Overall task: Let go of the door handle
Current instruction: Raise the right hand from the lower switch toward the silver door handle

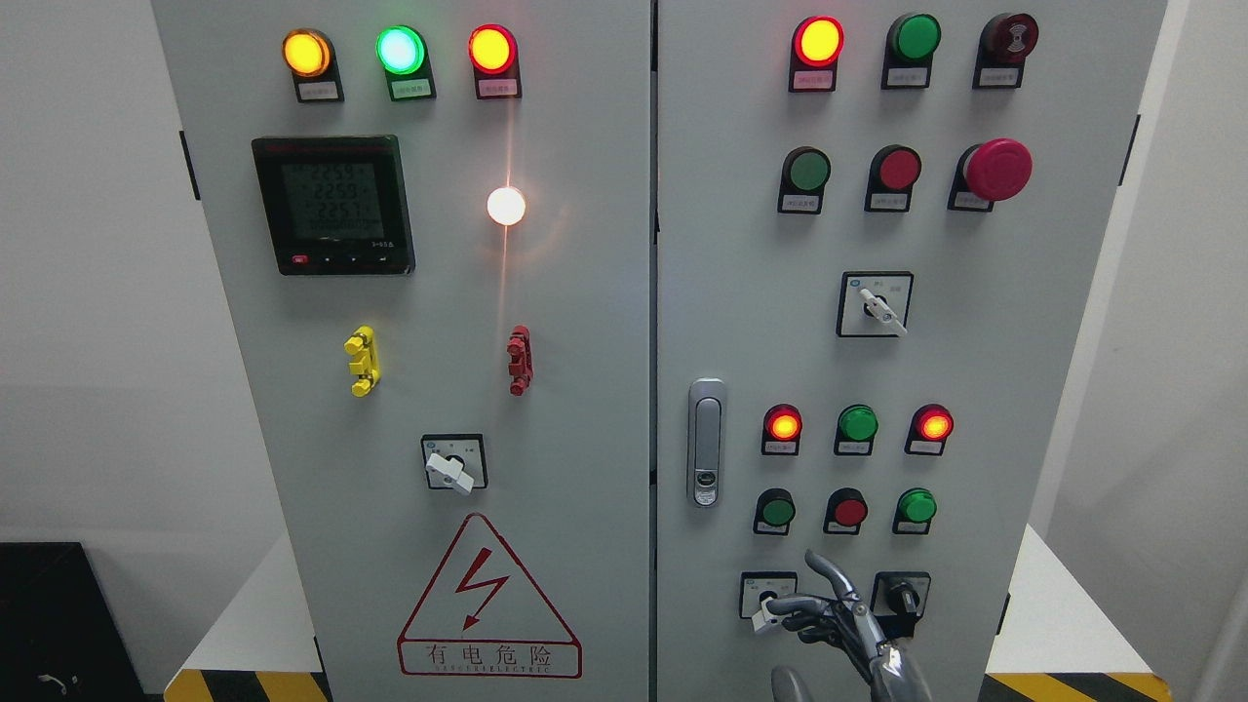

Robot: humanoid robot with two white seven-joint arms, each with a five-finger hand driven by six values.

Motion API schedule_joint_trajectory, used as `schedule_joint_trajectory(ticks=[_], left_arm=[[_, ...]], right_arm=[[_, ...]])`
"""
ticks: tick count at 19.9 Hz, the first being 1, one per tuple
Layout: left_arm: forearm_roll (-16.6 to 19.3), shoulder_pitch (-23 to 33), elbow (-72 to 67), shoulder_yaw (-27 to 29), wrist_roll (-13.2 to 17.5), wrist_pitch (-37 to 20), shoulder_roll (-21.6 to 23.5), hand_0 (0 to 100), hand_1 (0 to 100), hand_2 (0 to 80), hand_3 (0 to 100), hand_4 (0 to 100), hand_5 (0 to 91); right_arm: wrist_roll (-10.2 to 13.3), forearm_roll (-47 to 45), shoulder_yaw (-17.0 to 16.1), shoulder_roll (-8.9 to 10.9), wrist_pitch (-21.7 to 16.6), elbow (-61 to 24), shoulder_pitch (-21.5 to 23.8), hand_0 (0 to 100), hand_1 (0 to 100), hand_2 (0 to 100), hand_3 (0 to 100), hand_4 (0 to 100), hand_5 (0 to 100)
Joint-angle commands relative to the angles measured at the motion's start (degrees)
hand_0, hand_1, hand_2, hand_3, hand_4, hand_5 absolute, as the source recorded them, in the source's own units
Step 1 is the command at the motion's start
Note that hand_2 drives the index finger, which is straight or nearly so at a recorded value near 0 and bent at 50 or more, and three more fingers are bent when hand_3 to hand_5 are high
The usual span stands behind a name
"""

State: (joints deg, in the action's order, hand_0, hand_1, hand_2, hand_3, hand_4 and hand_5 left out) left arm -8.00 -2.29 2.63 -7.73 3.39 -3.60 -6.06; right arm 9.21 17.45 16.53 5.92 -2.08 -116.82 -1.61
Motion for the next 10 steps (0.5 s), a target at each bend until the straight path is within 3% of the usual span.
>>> schedule_joint_trajectory(ticks=[1,4,10], left_arm=[[0.0,0.0,0.0,0.0,0.03,0.0,0.0,12,56,0.0,0,0,0.0],[0.0,0.0,0.0,0.0,0.03,0.0,0.0,12,56,0.0,0,0,0.0],[0.0,0.0,0.0,0.0,0.03,0.0,0.0,12,56,0.0,0,0,0.0]], right_arm=[[0.37,10.39,-1.06,-2.05,1.46,-0.16,-3.48,41,41,0,95,100,100],[0.37,15.84,-0.97,-2.5,1.46,0.37,-4.54,41,42,2,100,100,100],[0.99,30.08,-0.71,-3.9,1.37,1.68,-6.12,40,42,5,100,100,100]])
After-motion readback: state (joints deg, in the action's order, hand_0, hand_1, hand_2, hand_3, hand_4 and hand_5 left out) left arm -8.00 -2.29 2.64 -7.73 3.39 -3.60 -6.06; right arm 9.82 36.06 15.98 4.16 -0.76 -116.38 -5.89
